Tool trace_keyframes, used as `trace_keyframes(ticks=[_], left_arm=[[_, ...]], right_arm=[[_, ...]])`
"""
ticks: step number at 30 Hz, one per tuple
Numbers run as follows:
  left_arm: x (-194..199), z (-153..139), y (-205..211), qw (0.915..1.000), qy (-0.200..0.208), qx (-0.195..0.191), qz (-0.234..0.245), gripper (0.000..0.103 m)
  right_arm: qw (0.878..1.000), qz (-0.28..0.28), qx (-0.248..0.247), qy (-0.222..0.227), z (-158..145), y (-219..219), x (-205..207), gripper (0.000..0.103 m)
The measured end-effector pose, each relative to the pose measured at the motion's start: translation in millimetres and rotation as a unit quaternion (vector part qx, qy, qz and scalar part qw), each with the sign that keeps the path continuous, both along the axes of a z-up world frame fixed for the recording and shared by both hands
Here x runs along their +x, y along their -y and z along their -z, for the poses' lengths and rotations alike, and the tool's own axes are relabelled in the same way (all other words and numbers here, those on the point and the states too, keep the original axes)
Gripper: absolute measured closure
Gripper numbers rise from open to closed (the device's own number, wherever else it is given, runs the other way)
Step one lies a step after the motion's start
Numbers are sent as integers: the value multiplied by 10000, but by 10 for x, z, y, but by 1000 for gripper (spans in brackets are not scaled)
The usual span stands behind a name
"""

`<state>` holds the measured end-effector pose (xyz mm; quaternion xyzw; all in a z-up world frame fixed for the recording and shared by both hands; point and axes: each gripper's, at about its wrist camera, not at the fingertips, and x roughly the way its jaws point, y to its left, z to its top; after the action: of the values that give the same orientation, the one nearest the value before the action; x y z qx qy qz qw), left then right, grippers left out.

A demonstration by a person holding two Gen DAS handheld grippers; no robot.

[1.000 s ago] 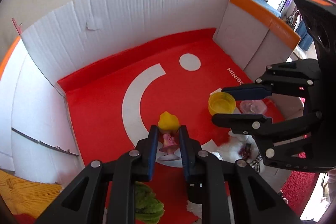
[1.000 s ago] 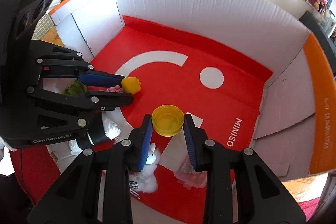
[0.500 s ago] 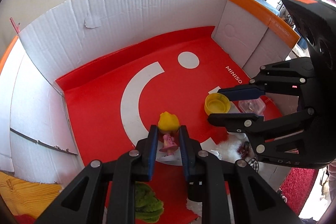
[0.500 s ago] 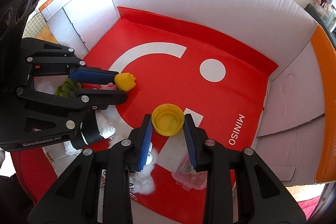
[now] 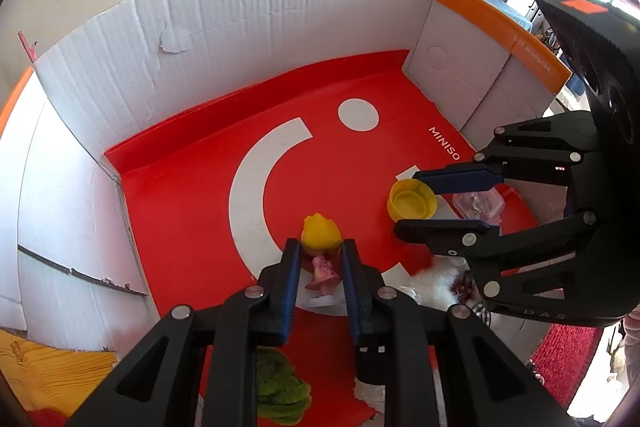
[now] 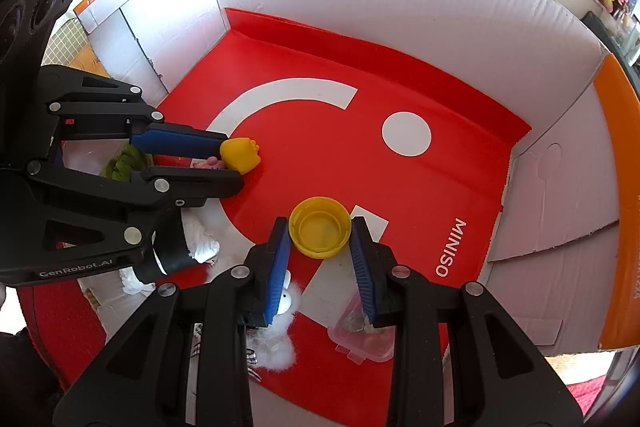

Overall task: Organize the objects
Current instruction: 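Lower both items onto the box floor and open both grippers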

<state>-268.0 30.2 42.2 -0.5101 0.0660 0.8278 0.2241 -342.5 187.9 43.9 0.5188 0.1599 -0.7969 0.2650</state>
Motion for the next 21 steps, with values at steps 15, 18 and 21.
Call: trace_keyframes(ticks=[15, 18, 21], left_arm=[[17, -20, 42, 10000, 15, 46, -42, 82], [-19, -2, 3, 10000, -2, 46, -35, 80], [-12, 6, -13, 10000, -10, 49, -36, 80]], right_arm=[[10000, 27, -43, 16, -4, -29, 99, 73], [10000, 36, -66, 25, 22, -64, 62, 73], [10000, 38, -79, 29, 17, -71, 57, 73]])
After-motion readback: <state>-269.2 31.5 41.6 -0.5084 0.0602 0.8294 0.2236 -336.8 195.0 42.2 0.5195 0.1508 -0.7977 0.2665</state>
